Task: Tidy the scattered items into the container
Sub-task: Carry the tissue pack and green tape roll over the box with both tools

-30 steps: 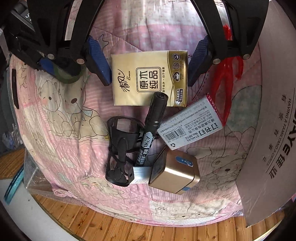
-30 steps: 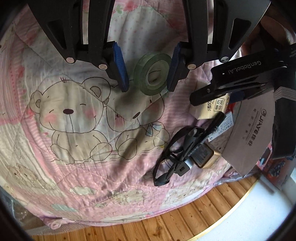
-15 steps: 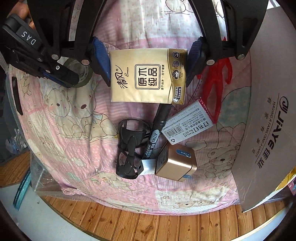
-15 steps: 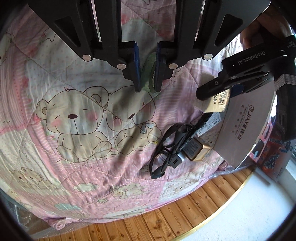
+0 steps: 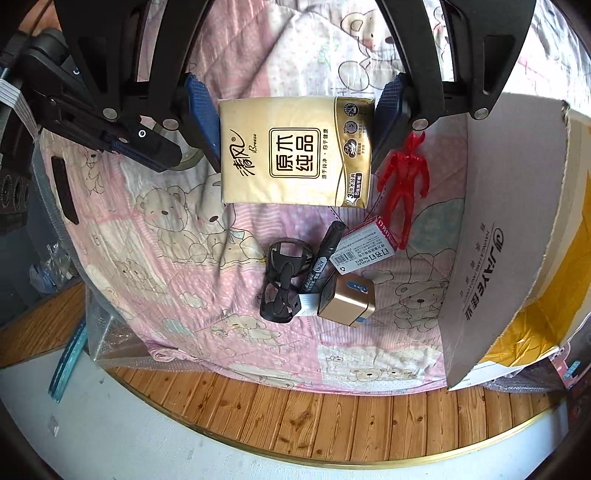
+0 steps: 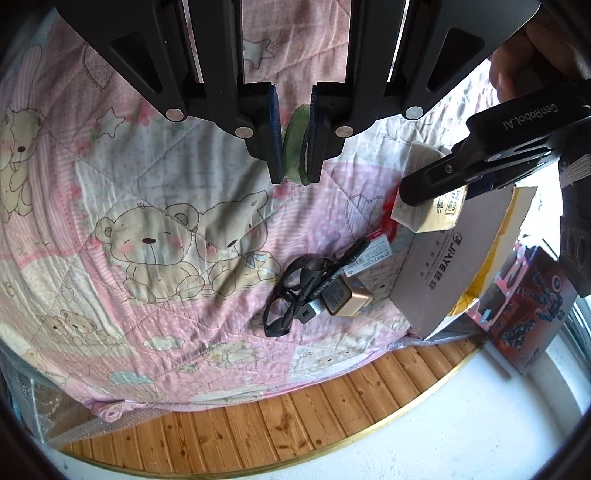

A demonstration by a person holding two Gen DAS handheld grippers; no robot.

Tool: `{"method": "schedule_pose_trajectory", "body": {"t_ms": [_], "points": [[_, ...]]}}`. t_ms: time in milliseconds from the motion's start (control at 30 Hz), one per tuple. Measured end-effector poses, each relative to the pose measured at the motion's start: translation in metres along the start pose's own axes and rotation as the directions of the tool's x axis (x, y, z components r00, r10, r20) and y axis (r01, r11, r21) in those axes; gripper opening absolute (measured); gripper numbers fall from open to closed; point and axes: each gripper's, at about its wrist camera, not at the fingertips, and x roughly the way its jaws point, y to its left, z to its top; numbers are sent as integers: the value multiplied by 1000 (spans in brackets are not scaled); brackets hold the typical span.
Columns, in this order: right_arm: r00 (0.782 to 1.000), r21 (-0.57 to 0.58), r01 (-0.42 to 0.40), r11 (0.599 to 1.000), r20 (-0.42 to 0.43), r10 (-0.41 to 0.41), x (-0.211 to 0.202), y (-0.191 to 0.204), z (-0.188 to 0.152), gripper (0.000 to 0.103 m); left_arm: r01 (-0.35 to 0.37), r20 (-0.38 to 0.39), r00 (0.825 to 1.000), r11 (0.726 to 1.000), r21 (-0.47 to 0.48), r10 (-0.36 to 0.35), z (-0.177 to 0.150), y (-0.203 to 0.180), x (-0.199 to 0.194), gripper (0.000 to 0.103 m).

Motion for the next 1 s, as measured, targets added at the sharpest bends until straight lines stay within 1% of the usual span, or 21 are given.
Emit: {"method": "schedule_pose_trajectory", "body": {"t_ms": [200, 567, 1000], "points": [[999, -47, 0, 999, 34, 2, -25, 25, -14, 13, 14, 67, 998, 1000, -14, -13, -12, 3, -41, 73], [996, -137, 4, 991, 84, 8, -64, 73, -38, 12, 38, 145, 989, 999, -35, -33, -40, 13, -97, 73], [993, -252, -15, 968, 113, 45, -82, 140, -46, 12, 43, 252, 968, 993, -112, -14, -55, 57, -161, 73]]}}
